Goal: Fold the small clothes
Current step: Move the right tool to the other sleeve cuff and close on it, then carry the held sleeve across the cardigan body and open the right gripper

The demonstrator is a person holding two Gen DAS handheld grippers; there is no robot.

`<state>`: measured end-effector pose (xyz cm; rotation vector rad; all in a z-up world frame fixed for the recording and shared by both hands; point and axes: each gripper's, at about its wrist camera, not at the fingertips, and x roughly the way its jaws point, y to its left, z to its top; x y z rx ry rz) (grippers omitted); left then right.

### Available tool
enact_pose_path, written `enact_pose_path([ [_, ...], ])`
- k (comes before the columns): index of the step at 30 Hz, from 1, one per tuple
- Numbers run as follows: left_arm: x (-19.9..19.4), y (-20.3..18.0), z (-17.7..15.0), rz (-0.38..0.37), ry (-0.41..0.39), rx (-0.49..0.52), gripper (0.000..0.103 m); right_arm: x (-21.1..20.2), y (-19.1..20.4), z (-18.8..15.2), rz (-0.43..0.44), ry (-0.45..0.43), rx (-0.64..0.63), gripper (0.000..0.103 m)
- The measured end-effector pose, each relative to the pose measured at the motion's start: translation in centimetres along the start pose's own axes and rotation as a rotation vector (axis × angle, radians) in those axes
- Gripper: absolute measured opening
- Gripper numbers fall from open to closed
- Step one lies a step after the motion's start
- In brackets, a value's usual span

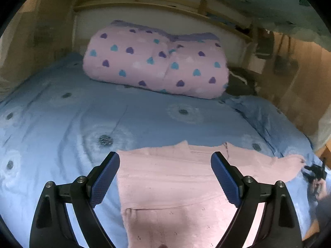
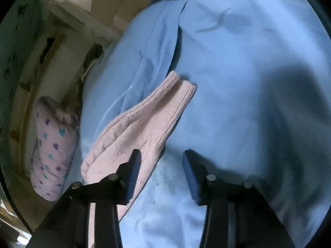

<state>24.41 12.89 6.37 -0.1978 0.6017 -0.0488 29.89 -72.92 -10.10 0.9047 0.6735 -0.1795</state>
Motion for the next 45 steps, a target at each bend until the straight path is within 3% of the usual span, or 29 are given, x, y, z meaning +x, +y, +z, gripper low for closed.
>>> enact_pose_path([
  [5, 1.5, -0.7, -0.3, 0.035, 0.041, 0.046, 0.086, 1.5, -0.6, 1.8, -0.018, -0.026, 0.041, 0.036],
  [12, 3.1, -0.3, -0.8, 0.027, 0.099, 0.025, 0.086, 2.5, -0.4, 3.4, -0.061, -0.093, 0.006, 0.034],
  [21, 3.8, -0.1, -0.9, 0.014, 0.12, 0.02, 0.086, 3.2, -0.8, 3.0, -0.007, -0.138, -0.003, 0.035],
  [26, 3.7, -0.6, -1.1, 0.016, 0.118, 0.046, 0.086, 2.4, -1.4, 2.1, -0.073, -0.186, -0.016, 0.01],
  [30, 3.6, -0.8, -1.1, 0.028, 0.111, 0.064, 0.086, 1.6, -1.7, 2.3, -0.071, -0.174, -0.011, 0.007],
  [35, 3.6, -0.6, -1.1, 0.033, 0.108, 0.057, 0.086, 0.5, 1.4, 1.7, -0.169, -0.187, -0.173, 0.007],
  [40, 3.6, -0.3, -0.9, 0.025, 0.108, 0.049, 0.086, -2.4, 4.3, 1.6, -0.123, -0.242, -0.189, 0.007],
  [45, 3.3, -0.2, -0.6, 0.032, 0.086, 0.054, 0.086, -6.6, 9.0, 1.3, 0.036, -0.313, -0.198, 0.007],
])
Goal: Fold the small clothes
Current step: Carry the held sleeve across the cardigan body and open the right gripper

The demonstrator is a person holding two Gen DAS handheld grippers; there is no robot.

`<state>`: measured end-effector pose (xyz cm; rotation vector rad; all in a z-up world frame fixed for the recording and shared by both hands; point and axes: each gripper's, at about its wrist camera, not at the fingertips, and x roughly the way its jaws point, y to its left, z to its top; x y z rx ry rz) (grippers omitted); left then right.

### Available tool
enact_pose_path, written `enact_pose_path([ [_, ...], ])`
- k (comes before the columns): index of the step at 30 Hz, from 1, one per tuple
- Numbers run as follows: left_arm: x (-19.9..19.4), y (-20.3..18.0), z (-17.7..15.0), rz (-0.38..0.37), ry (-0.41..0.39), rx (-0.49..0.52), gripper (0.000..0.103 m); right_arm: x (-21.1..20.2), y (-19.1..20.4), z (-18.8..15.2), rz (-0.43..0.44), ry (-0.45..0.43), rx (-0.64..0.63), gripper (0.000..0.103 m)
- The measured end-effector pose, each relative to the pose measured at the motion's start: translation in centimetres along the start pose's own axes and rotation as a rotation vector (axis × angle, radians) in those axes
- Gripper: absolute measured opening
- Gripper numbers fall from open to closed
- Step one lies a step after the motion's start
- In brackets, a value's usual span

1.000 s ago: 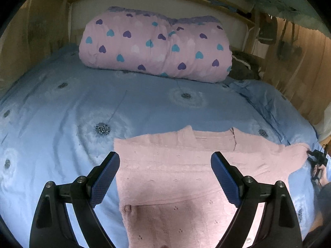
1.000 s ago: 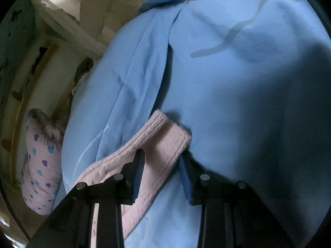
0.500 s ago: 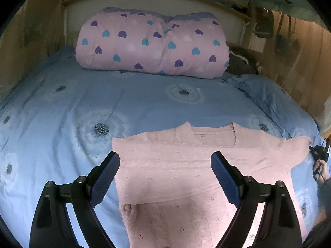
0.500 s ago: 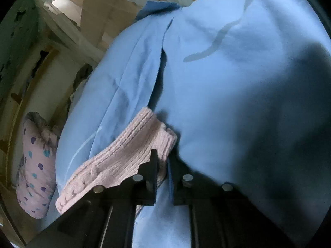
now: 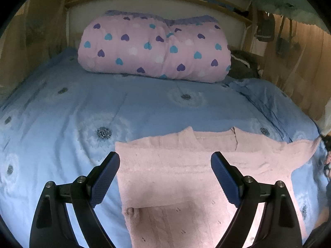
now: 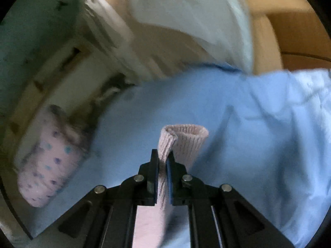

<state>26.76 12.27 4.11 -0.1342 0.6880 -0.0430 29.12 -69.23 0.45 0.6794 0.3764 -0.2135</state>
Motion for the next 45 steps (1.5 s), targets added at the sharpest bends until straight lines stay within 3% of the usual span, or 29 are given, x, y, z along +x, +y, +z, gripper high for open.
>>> enact_pose_path([
  [5, -0.4, 0.1, 0.4, 0.017, -0.015, 0.019, 0.086, -2.7, 6.6, 0.4, 0.142, -0.043, -0.078, 0.007],
  [15, -0.1, 1.2, 0.5, 0.077, -0.025, 0.016, 0.085, -5.1, 17.8, -2.1, 0.257, -0.023, -0.271, 0.007],
  [27, -0.4, 4.7, 0.7, 0.092, -0.031, -0.119, 0.085, -3.6, 29.7, -9.1, 0.335, 0.063, -0.495, 0.007],
  [38, -0.1, 5.3, 0.8, 0.14, -0.03, -0.075, 0.085, -3.3, 38.4, -14.9, 0.43, 0.103, -0.566, 0.007],
  [45, -0.1, 6.4, 0.9, 0.132, -0.02, -0.115, 0.085, -2.4, 43.2, -19.5, 0.453, 0.125, -0.601, 0.007],
])
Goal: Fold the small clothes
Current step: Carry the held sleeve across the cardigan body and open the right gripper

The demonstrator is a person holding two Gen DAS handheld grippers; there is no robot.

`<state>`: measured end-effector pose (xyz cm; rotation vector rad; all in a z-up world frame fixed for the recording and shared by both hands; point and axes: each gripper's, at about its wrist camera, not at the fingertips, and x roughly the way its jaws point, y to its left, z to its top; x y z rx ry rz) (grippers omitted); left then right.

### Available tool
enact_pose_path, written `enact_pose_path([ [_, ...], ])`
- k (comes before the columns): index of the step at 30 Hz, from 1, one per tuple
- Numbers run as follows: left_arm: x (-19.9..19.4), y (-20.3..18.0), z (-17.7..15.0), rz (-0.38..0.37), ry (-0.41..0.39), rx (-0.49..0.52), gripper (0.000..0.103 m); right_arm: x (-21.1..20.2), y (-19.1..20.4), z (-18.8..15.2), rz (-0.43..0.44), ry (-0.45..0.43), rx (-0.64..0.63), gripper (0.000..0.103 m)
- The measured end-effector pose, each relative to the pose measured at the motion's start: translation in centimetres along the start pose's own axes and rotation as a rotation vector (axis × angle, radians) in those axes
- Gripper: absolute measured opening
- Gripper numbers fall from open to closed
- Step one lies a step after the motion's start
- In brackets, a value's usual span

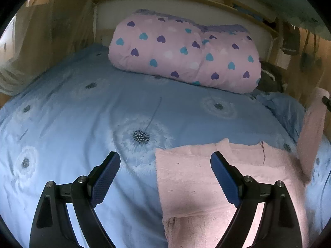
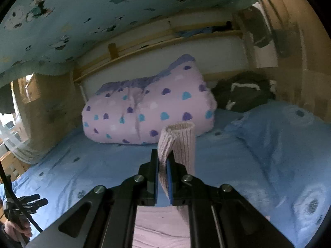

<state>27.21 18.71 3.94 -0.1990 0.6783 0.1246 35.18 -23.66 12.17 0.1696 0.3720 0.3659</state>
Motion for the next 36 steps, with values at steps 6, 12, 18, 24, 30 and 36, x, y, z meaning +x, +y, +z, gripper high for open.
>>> enact_pose_path([
  [6, 0.2, 0.8, 0.4, -0.006, 0.003, -0.045, 0.085, 2.4, 6.2, -2.3, 0.024, -0.05, -0.066, 0.007],
  [12, 0.7, 1.0, 0.9, -0.025, 0.02, -0.067, 0.085, 5.1, 11.6, -7.7, 0.112, 0.023, -0.16, 0.007],
  [18, 1.0, 0.7, 1.0, -0.011, 0.027, -0.044, 0.085, 6.2, 13.9, -11.1, 0.18, 0.084, -0.212, 0.007],
  [24, 1.9, 0.7, 0.7, 0.014, 0.064, -0.034, 0.085, 6.8, 15.8, -13.4, 0.246, 0.132, -0.265, 0.007],
  [30, 2.2, 1.3, 0.7, 0.028, 0.081, -0.055, 0.085, 7.9, 18.2, -16.3, 0.279, 0.182, -0.335, 0.007],
  [36, 2.2, 1.5, 0.9, 0.025, 0.088, -0.062, 0.085, 9.5, 20.1, -20.0, 0.302, 0.278, -0.435, 0.008],
])
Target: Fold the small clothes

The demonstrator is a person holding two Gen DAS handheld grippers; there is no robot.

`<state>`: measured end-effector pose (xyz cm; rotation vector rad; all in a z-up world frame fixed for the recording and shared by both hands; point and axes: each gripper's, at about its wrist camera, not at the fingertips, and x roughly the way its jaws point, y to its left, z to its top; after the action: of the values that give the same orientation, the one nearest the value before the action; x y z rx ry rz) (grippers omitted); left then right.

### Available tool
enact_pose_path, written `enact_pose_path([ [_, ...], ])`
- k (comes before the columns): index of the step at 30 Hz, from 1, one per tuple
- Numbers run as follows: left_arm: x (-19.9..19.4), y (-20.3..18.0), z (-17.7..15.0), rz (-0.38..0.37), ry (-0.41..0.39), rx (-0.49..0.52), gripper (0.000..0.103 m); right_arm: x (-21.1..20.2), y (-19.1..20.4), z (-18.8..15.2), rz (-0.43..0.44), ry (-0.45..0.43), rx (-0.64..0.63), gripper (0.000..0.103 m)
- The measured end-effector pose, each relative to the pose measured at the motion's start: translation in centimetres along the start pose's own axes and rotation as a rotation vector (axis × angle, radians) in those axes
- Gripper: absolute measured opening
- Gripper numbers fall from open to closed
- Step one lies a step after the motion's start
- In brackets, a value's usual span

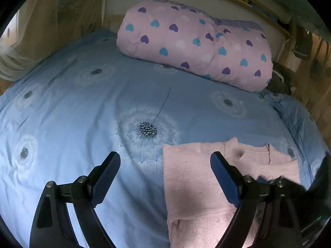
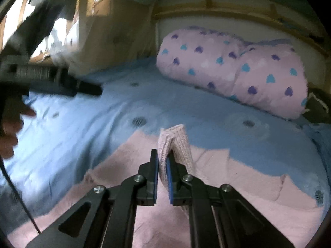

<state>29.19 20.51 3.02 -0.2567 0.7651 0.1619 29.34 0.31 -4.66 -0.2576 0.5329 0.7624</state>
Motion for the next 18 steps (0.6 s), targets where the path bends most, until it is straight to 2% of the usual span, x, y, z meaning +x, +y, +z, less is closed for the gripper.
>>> enact_pose_path([
  [4, 0.1, -0.4, -0.1, -0.003, 0.004, 0.017, 0.085, 1.5, 0.8, -1.1, 0.059, 0.067, -0.013, 0.013],
  [6, 0.1, -0.6, -0.1, -0.001, 0.003, 0.029, 0.085, 1.4, 0.8, -1.1, 0.101, 0.073, 0.01, 0.026],
  [8, 0.1, -0.8, -0.1, 0.001, 0.003, 0.038, 0.085, 0.4, 0.5, -0.8, 0.121, 0.068, 0.02, 0.056],
  [9, 0.2, -0.8, -0.2, 0.001, 0.004, 0.042, 0.085, -0.3, 0.1, -0.5, 0.121, 0.068, 0.009, 0.059],
  [12, 0.1, -1.1, -0.3, -0.027, 0.009, 0.053, 0.085, -3.5, -2.0, 0.2, 0.06, 0.065, -0.079, 0.065],
  [15, -0.1, -1.6, -0.4, -0.035, 0.005, 0.064, 0.085, -6.1, -5.9, 0.2, -0.025, 0.095, -0.061, 0.069],
  [18, 0.1, -2.1, -0.8, -0.039, 0.017, 0.081, 0.085, -10.0, -10.1, -1.7, -0.119, 0.099, -0.022, 0.069],
])
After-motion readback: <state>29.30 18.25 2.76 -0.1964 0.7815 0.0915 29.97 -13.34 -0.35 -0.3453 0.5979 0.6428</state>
